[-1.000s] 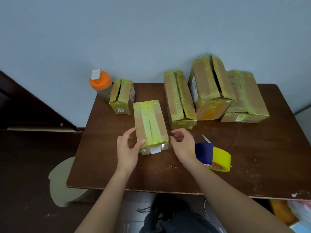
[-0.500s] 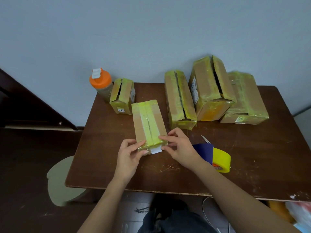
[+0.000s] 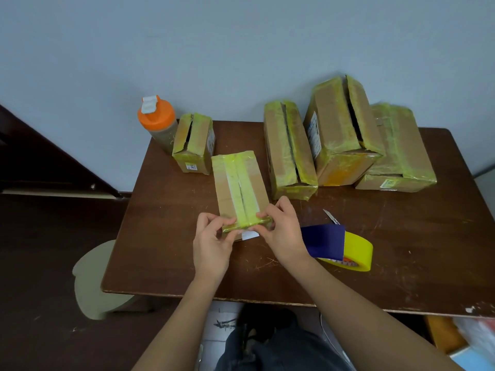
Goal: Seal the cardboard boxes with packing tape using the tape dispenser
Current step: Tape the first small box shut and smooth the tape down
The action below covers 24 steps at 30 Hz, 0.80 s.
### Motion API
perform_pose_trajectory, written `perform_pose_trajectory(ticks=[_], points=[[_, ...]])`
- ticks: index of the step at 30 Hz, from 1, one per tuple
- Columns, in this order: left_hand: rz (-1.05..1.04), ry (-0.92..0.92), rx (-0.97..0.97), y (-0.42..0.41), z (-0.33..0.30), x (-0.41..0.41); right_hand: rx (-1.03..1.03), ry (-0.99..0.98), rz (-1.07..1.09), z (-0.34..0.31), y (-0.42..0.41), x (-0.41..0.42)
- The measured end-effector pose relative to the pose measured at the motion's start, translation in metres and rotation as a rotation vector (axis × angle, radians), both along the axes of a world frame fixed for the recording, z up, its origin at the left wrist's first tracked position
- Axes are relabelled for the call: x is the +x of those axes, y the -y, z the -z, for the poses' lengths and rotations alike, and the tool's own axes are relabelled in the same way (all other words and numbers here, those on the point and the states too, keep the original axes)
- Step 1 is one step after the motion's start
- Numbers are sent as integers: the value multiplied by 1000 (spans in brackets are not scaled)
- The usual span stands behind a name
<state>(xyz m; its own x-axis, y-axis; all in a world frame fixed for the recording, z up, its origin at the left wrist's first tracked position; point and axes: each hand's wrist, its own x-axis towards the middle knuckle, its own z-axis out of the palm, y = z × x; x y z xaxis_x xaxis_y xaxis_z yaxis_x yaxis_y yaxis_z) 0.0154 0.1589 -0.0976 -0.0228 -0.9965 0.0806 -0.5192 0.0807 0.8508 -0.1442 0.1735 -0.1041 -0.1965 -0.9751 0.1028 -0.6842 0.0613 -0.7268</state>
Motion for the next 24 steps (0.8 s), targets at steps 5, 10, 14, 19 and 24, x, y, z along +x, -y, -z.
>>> perform_pose_trajectory(ticks=[5, 10, 14, 19, 24], points=[[12, 11, 24, 0, -2, 0, 63, -16, -27, -7, -1, -4], [-1, 19, 25, 1, 0, 0, 79, -15, -28, -14, 1, -6], [-31, 0, 48, 2, -2, -3, 121, -25, -71, -20, 4, -7], [239, -74, 266, 11, -21, 22, 294, 83, -380, -34, 2, -51], [458, 7, 358, 17, -25, 40, 204, -61, -418, -27, 6, -56]])
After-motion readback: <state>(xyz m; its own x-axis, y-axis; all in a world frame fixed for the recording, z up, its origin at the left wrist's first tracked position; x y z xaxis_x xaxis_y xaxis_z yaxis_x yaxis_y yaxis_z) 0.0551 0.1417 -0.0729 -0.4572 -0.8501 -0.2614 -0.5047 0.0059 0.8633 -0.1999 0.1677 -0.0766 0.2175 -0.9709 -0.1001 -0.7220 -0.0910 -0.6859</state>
